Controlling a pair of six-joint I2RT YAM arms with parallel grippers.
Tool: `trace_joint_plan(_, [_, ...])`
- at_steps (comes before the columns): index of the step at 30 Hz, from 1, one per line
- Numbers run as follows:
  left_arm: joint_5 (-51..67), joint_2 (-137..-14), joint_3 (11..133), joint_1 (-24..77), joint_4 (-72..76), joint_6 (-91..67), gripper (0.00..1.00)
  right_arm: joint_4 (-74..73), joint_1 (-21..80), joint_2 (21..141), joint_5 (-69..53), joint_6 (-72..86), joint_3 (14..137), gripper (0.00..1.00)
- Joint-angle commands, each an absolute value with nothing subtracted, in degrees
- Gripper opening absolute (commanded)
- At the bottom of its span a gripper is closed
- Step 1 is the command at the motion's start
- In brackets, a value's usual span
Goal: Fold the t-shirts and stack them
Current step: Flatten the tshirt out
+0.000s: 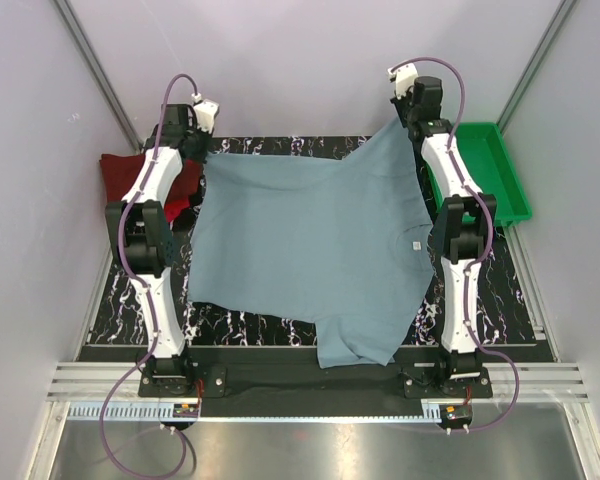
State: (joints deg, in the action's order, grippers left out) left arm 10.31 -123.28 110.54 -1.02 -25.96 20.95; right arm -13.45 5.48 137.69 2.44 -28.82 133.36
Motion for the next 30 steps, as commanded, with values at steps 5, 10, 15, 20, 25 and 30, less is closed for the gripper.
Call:
trace_joint_plan(5, [6.16,-122.17,112.77,-1.14,-23.03,18.81,0.0,-10.29,5.1,137.99,3.08,-28.75,140.18,0.0])
trace_joint_plan(10, [4.05,-121.99,112.94,-1.14,-21.71,18.19,0.0,-9.58,5.1,139.04,3.08,-28.04,142.64,0.0])
trace_joint_plan(15, [2.9,-121.9,113.64,-1.14,-21.53,18.37,0.0,-9.23,5.1,140.18,2.37,-27.95,144.23,0.0])
trace_joint_plan(20, [2.46,-121.38,113.38,-1.14,-21.18,18.9,0.0,-8.79,5.27,140.62,1.76,-27.6,145.28,0.0])
trace_joint_plan(25, [0.97,-121.38,114.16,-1.49,-19.51,19.25,0.0,-7.82,5.27,141.59,1.85,-28.12,146.51,0.0])
trace_joint_plan(30, [0.7,-121.99,115.57,-2.02,-19.69,19.86,0.0,-8.87,5.27,144.22,1.58,-28.48,150.28,0.0])
